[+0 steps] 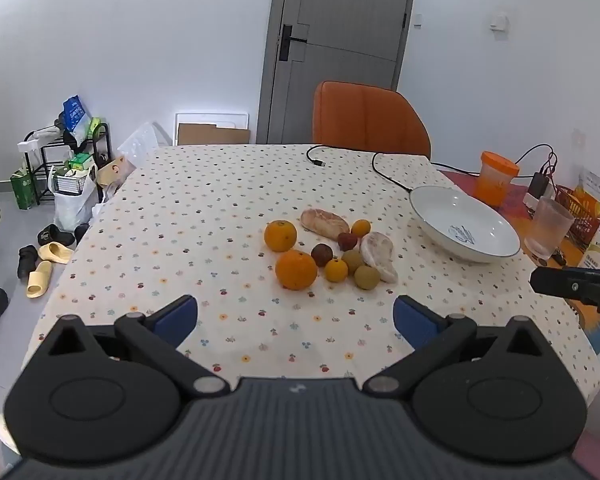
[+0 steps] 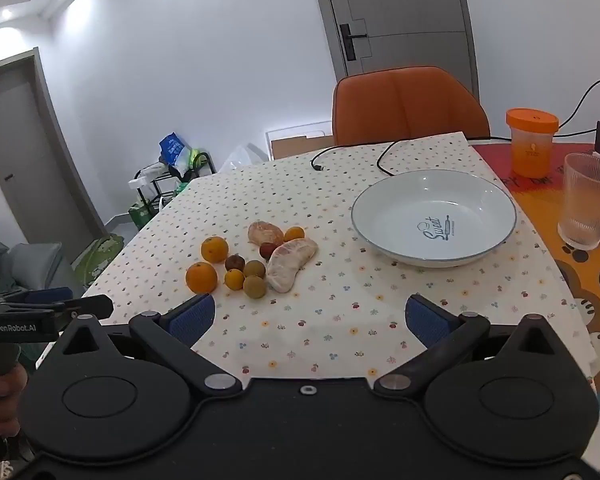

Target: Organize fruits

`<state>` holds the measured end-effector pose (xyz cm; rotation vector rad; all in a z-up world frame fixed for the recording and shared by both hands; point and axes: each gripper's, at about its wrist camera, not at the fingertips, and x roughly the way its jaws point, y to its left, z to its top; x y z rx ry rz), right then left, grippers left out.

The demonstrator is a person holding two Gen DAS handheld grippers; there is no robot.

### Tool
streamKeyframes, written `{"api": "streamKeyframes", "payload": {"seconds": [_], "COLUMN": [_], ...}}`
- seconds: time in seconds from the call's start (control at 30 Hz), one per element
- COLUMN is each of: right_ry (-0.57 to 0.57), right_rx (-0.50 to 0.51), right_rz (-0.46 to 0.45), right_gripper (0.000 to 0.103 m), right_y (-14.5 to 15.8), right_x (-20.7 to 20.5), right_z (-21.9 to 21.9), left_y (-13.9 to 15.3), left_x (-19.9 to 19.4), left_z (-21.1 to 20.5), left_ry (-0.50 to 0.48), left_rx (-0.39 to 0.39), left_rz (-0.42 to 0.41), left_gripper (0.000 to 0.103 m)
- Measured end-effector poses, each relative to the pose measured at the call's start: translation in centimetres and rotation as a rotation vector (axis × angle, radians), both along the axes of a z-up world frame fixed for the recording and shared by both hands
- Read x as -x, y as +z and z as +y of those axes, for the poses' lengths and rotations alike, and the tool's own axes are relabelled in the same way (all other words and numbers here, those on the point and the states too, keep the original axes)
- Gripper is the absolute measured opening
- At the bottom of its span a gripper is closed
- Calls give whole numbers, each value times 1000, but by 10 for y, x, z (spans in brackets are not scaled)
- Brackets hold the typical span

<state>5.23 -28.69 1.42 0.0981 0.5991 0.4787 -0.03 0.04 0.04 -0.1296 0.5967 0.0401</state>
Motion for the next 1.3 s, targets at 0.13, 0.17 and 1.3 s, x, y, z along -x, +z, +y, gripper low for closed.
{"api": "streamKeyframes", "payload": {"seconds": [0.13, 0.17, 1.3], "right_ry": [12, 15, 6], "right_rx": [11, 12, 55], "right_rz": [-27, -31, -31], "right_gripper": [103, 103, 103], "right_y": [2, 2, 3], "right_x": [-2, -3, 3], "right_z": [3, 3, 3], "left_y": [1, -5, -2], "left_x": [0, -1, 0], "left_z": [2, -1, -5], "left_ry": [5, -2, -17], "left_rx": [-5, -6, -7], "left_rz": [-10, 0, 9], "left_gripper": [103, 103, 103]}}
